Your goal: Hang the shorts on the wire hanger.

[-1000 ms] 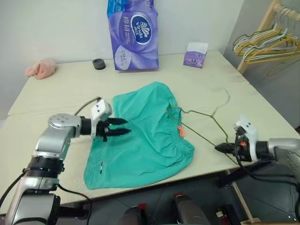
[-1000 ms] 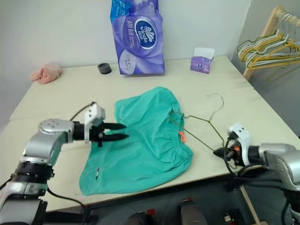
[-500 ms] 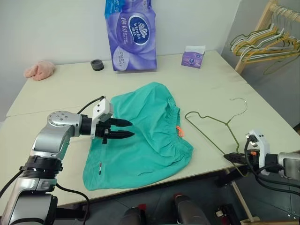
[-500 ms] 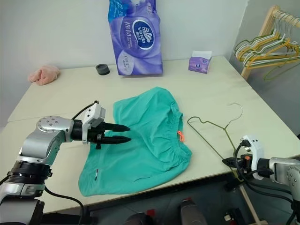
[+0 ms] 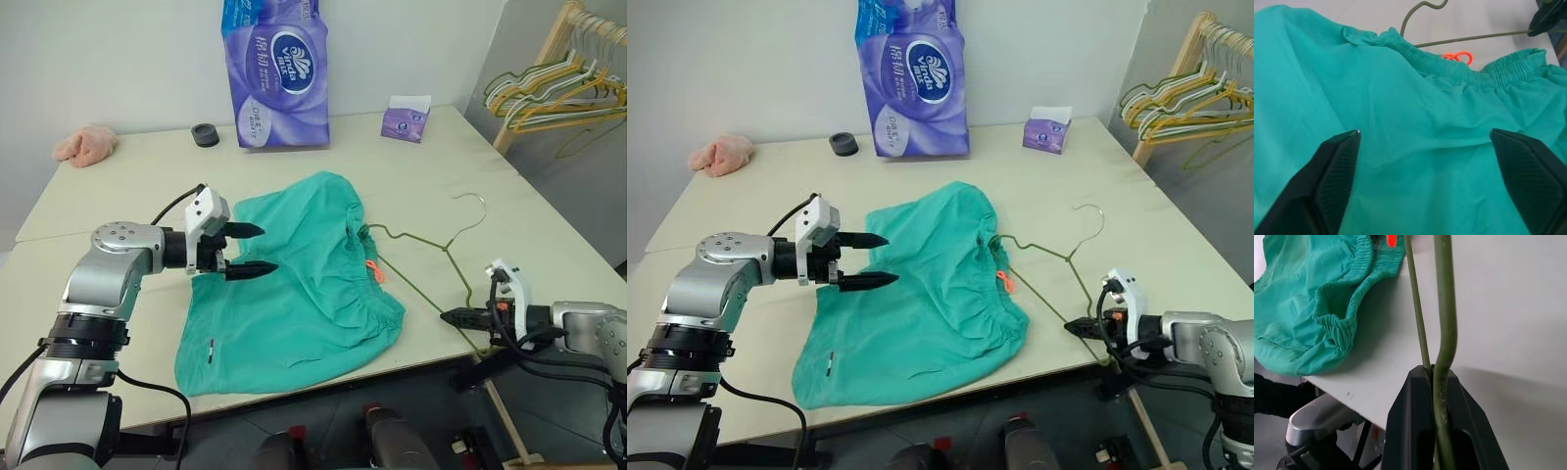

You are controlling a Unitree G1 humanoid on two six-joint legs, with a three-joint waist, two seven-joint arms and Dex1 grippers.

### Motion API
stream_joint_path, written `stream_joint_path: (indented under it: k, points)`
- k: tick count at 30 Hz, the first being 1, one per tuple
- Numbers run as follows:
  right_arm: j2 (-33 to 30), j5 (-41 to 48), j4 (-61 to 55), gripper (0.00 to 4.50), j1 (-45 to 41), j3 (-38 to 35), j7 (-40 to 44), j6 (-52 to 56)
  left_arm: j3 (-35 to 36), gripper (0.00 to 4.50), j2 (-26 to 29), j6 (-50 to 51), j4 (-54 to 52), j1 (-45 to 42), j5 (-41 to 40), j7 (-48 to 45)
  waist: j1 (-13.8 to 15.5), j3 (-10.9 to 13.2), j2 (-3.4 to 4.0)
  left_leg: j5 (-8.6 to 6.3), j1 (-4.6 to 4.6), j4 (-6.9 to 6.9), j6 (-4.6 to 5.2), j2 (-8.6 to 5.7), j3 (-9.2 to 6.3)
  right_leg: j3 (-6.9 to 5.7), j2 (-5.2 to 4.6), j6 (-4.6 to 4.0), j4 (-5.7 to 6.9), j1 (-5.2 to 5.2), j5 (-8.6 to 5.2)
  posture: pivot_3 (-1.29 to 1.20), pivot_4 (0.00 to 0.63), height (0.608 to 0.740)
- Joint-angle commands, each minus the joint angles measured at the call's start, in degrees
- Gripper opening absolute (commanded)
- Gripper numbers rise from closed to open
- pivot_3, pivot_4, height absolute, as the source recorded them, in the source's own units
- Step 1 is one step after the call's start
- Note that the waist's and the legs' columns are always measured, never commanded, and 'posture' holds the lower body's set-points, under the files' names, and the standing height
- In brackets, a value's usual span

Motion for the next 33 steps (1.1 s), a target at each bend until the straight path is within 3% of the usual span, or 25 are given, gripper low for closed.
stream_joint_path:
  k: [1, 11, 22, 29, 33]
  points:
    - [-1.51, 1.07, -0.22, 0.00, -0.96, 0.80, 0.21, 0.35, 2.09, 4.48, 0.86, -2.29, 0.30, -0.48, 0.56, 1.15, 0.00, 0.00, 0.00, 0.00, 0.00, 0.00, 0.00, 0.00, 0.00, 0.00, 0.00, 0.00, 0.00, 0.00, 0.00, -0.23, 0.115, 0.740]
    - [0.20, 0.03, 6.67, 0.00, -6.27, 3.88, -2.64, 0.92, 1.67, 4.48, 1.10, -4.58, 1.10, -0.55, 1.61, 1.25, -0.01, 0.00, 0.00, 0.00, 0.00, 0.00, 0.00, 0.00, 0.00, -0.01, -0.01, 0.00, 0.01, -0.01, 0.00, -0.22, 0.115, 0.740]
    - [9.22, 0.39, 15.24, 0.00, -17.37, 6.77, -4.85, 8.04, 2.11, 4.48, 0.20, -6.10, 3.02, -2.01, 2.02, 2.75, -0.01, 0.00, 0.00, 0.00, -0.04, 0.00, 0.00, 0.00, -0.02, -0.02, -0.08, -0.01, 0.04, -0.05, 0.03, -0.20, 0.106, 0.740]
    - [16.23, -2.31, 19.37, 0.00, -20.47, 1.92, -11.52, 10.57, 2.96, 4.48, 0.07, -6.84, 2.97, -1.57, 1.92, 4.28, 0.15, -0.03, 0.02, 0.00, -0.05, -0.01, 0.00, 0.00, -0.05, -0.03, -0.10, 0.00, 0.06, -0.08, 0.05, -0.18, 0.094, 0.740]
    - [14.93, -4.27, 21.08, 0.00, -21.89, 1.13, -13.41, 8.33, 3.51, 4.48, 0.15, -7.18, 2.83, -1.32, 1.99, 4.98, 0.17, -0.04, 0.03, 0.00, -0.10, -0.01, -0.01, -0.03, -0.01, 0.00, -0.13, 0.00, 0.12, -0.18, 0.07, -0.17, 0.090, 0.740]
